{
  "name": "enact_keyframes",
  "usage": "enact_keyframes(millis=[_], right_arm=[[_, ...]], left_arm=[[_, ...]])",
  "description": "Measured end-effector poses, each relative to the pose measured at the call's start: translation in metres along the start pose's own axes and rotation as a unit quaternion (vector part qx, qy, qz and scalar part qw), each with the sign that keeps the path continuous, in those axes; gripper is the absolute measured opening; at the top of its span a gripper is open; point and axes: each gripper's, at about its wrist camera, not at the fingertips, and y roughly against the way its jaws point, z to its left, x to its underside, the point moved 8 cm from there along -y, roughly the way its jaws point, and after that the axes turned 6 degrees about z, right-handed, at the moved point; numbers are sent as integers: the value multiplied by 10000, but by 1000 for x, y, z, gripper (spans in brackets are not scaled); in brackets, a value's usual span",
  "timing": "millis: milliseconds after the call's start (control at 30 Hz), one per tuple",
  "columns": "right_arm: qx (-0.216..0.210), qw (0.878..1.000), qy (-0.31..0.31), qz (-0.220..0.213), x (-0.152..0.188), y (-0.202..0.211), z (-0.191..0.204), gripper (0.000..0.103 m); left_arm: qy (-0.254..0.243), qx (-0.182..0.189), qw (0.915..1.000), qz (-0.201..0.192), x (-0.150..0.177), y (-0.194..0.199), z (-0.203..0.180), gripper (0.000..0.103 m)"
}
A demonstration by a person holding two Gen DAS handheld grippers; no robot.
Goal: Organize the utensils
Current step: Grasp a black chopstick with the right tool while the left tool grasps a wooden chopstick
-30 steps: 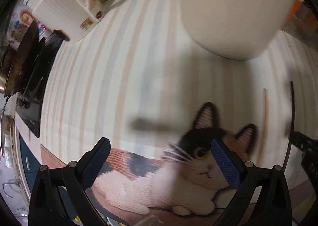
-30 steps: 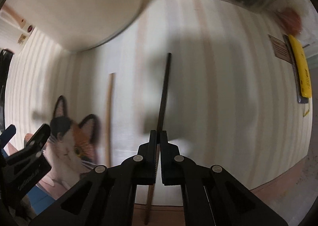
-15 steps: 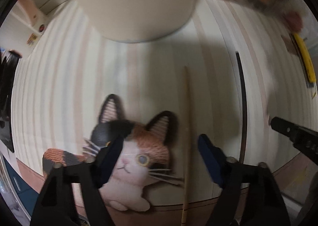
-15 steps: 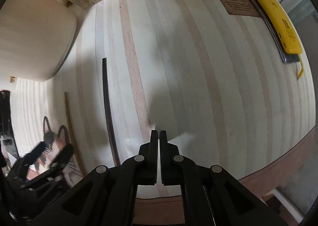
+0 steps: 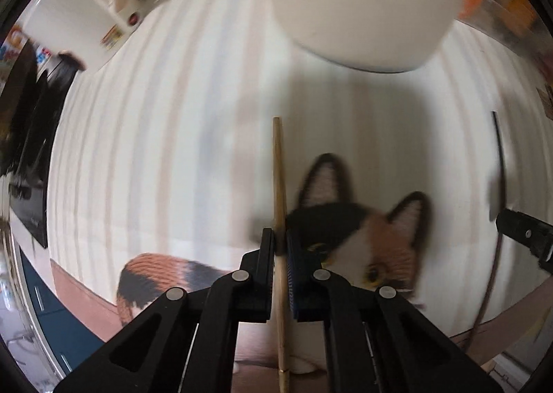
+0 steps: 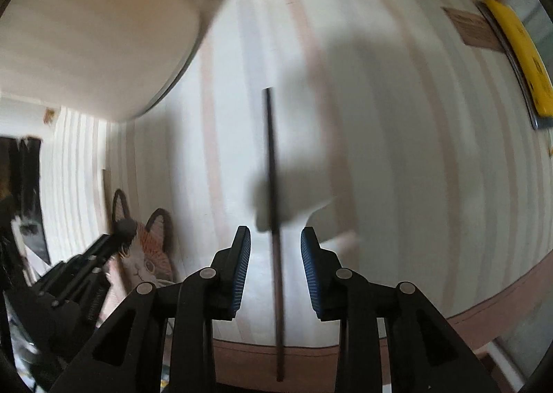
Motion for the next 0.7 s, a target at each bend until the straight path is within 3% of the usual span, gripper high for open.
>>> enact_keyframes(millis=[67, 200, 233, 500, 567, 700], right_arm=[[435, 9987, 268, 14, -2, -6, 11, 31], [1044, 9923, 663, -92, -1, -10, 26, 14], [1095, 9914, 711, -100, -6, -11, 32, 7], [1199, 9886, 909, -95, 18, -16, 42, 6], [1213, 9883, 923, -92, 50, -18, 41, 6], [1200, 9883, 936, -83, 52, -19, 41, 6]], left_arm=[[66, 15, 10000, 11, 1, -1, 3, 5], [77, 19, 10000, 1, -1, -2, 2, 5], [86, 22, 10000, -4, -1, -2, 1, 5], [29, 52, 9999, -118, -9, -4, 18, 5], [25, 56, 9999, -117, -9, -4, 19, 5], [35, 55, 9999, -92, -10, -3, 19, 5]])
